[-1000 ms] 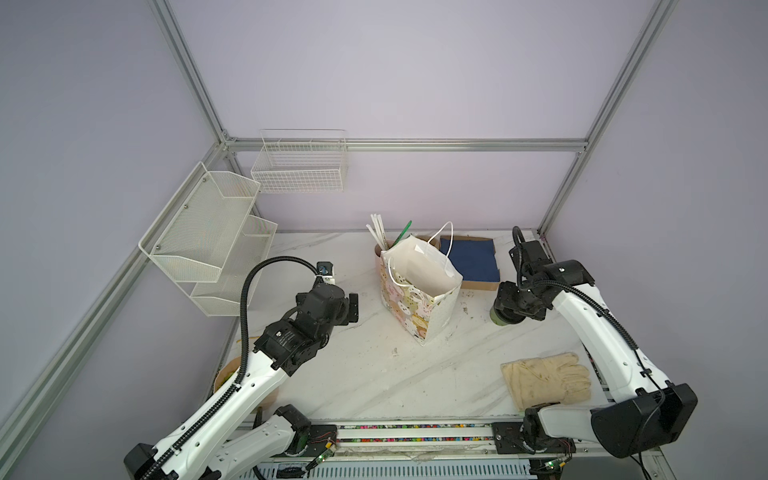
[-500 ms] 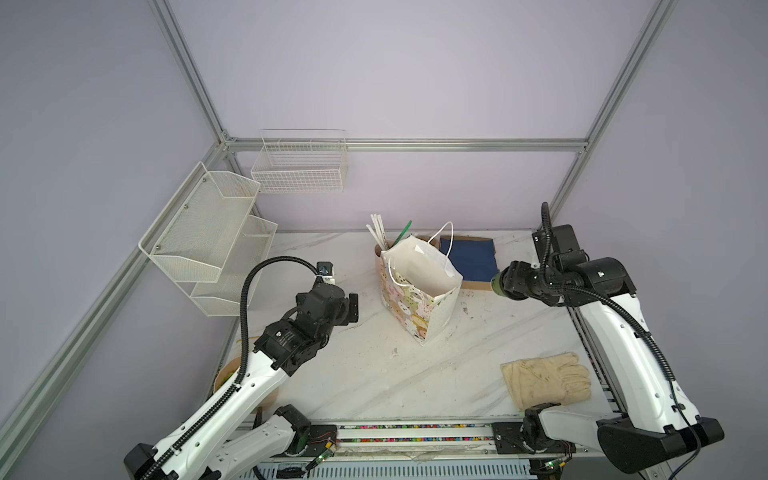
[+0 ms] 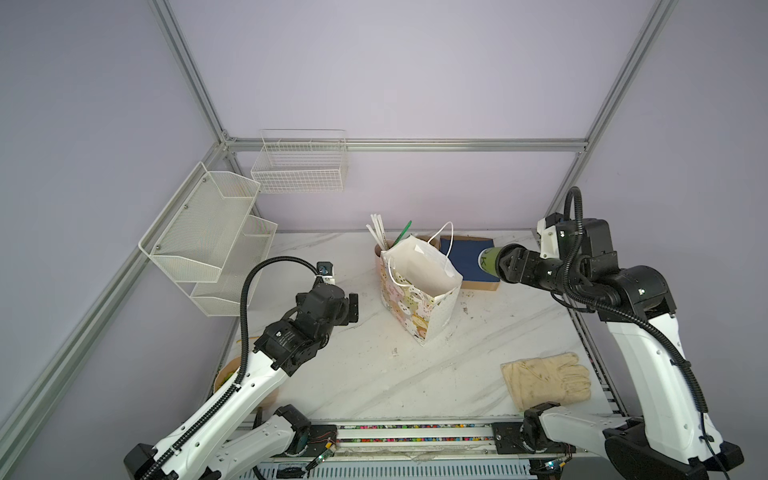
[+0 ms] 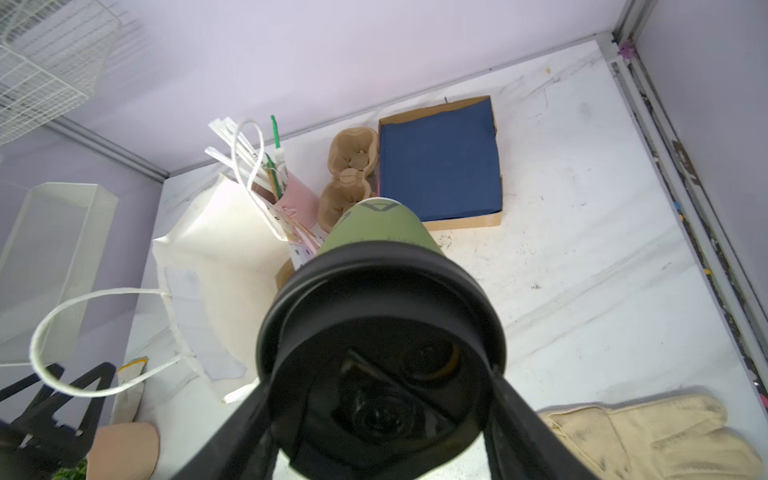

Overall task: Pack the takeout coffee
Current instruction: 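Lift the green coffee cup up with the right gripper, then carry the coffee cup over the gift bag and lower it inside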

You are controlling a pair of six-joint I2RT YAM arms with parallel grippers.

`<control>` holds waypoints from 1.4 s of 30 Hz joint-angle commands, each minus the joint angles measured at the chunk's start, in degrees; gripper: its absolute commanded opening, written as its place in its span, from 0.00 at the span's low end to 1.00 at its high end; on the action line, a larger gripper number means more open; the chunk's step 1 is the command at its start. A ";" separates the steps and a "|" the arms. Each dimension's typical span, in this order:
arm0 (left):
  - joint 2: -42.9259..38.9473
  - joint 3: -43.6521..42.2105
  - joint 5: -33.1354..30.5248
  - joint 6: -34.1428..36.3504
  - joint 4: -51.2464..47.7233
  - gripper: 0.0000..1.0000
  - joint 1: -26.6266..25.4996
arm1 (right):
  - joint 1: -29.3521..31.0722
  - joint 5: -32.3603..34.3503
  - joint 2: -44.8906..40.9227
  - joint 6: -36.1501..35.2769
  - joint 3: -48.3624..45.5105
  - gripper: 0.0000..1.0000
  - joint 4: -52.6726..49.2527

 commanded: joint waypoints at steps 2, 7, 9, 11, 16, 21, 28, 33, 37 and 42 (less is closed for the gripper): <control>-0.36 -0.04 -0.76 1.27 0.44 1.00 0.22 | 2.28 -1.98 -0.31 -2.01 3.33 0.69 2.21; -0.19 -0.04 -0.96 1.27 0.37 1.00 0.22 | 4.56 -2.05 1.16 -2.67 6.55 0.69 2.70; -0.13 -0.06 -1.10 1.27 0.36 1.00 0.24 | 5.56 -1.87 2.30 -2.81 7.66 0.69 2.61; -0.10 -0.04 -1.18 1.27 0.35 1.00 0.27 | 6.37 -1.86 3.44 -2.84 8.52 0.69 2.62; 0.08 0.05 -1.53 1.30 0.29 1.00 0.29 | 9.30 -1.18 6.44 -3.04 11.32 0.68 2.28; 0.25 0.05 -1.84 1.40 0.31 1.00 0.22 | 14.77 2.12 9.97 -2.24 13.80 0.68 1.43; 0.25 0.04 -2.49 1.70 0.11 1.00 0.22 | 23.58 11.09 19.58 -0.15 19.35 0.68 -3.50; 0.34 0.05 -2.59 1.89 0.08 1.00 0.22 | 24.55 13.12 24.72 1.04 22.53 0.69 -7.70; 0.43 0.14 -2.50 1.98 0.08 1.00 0.22 | 24.64 13.19 27.62 1.50 21.62 0.68 -9.67; 0.43 0.14 -2.41 1.97 0.08 1.00 0.27 | 24.64 11.66 30.93 0.43 20.68 0.68 -10.04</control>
